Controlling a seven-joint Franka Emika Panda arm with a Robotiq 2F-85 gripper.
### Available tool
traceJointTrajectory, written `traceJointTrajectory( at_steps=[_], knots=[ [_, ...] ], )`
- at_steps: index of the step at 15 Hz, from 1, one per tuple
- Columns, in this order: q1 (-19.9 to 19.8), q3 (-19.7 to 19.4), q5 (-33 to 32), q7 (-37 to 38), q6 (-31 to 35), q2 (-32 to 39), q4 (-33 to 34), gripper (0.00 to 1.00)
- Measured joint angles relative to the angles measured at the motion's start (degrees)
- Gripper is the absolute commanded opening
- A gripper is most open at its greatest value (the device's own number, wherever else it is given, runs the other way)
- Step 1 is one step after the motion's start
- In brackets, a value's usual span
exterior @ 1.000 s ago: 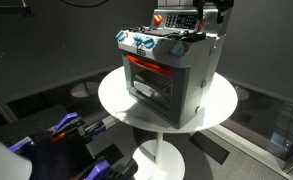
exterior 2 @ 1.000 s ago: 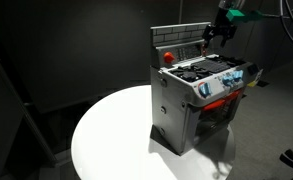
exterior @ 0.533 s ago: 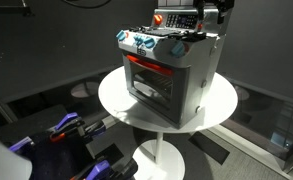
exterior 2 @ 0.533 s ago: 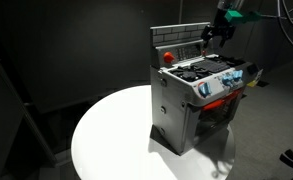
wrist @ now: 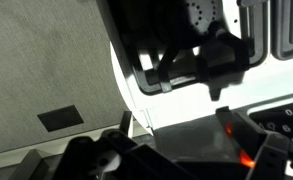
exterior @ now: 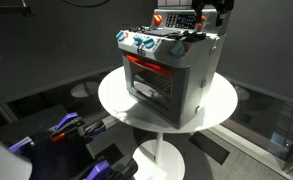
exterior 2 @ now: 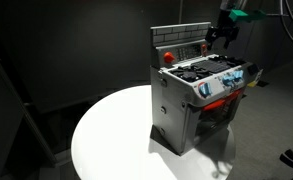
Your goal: Press the top right orange button on the stove
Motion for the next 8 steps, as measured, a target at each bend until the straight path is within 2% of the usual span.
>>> traceJointTrajectory(
  at_steps=[8],
  knots=[
    [-1.4,0.0,0.2,-6.3,-6.6,-5.8,-7.2,1.0]
  ],
)
